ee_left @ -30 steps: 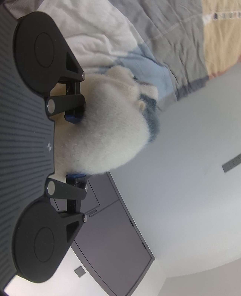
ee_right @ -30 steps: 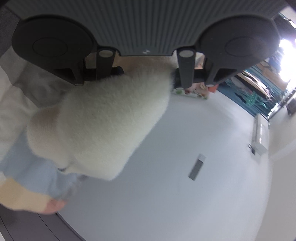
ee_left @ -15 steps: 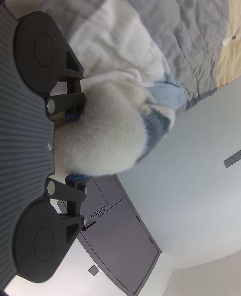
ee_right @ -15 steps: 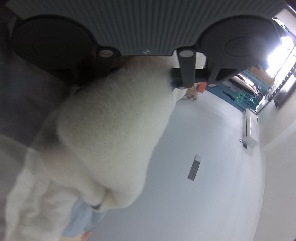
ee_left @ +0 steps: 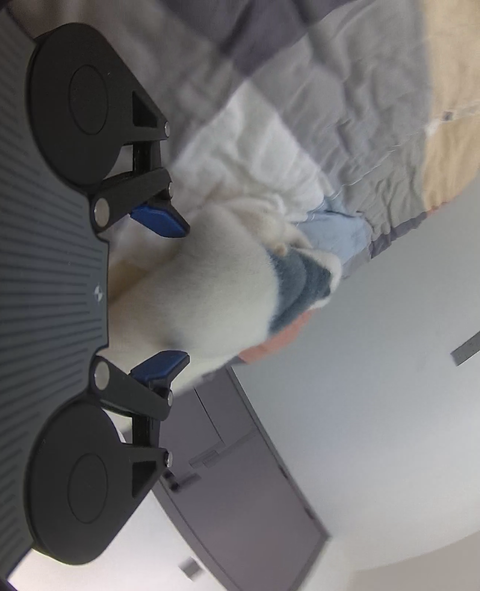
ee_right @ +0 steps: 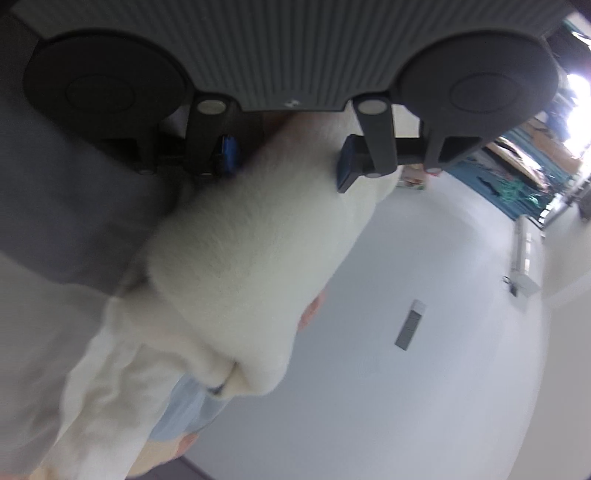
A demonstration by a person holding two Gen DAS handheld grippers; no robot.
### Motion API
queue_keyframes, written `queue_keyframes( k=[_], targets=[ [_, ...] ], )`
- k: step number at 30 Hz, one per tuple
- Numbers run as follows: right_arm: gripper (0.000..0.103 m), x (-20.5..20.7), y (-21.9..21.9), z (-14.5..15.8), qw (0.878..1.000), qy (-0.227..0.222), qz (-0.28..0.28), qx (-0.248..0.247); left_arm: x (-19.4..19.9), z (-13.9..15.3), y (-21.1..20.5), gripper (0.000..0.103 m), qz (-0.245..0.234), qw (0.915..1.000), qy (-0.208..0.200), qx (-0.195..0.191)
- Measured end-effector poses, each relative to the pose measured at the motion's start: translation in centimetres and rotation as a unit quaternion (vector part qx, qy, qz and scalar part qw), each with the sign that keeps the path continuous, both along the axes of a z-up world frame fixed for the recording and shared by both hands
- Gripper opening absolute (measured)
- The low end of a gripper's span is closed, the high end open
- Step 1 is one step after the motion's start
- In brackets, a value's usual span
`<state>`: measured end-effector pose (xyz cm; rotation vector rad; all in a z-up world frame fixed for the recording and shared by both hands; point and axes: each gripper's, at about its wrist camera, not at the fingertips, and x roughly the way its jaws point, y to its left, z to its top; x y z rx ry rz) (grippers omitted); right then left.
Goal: Fold large clothes
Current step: 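Lay the folded sweater on the quilt and open both grippers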
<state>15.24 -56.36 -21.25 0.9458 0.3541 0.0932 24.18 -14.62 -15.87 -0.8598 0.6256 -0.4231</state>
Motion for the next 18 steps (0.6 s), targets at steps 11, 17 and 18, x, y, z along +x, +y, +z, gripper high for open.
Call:
queue_keyframes(
  k=[11,17,18],
  targets=[
    [0.056,-7.7,1.2,11.4,0.983,-0.067,-0.051,-0.161,-8.1,14.4,-2.6,0.074,-0.039,0.9768,-0.117,0.175],
    [0.056,-11.4,3.7,19.5,0.966,-0.108,-0.038,-0.232,-13.6,21.7,-4.0,0.075,-0.071,0.9531,-0.173,0.238],
    [0.056,-12.1,4.2,20.5,0.963,-0.115,-0.035,-0.239,-14.5,22.7,-4.2,0.076,-0.072,0.9488,-0.183,0.247]
  ],
)
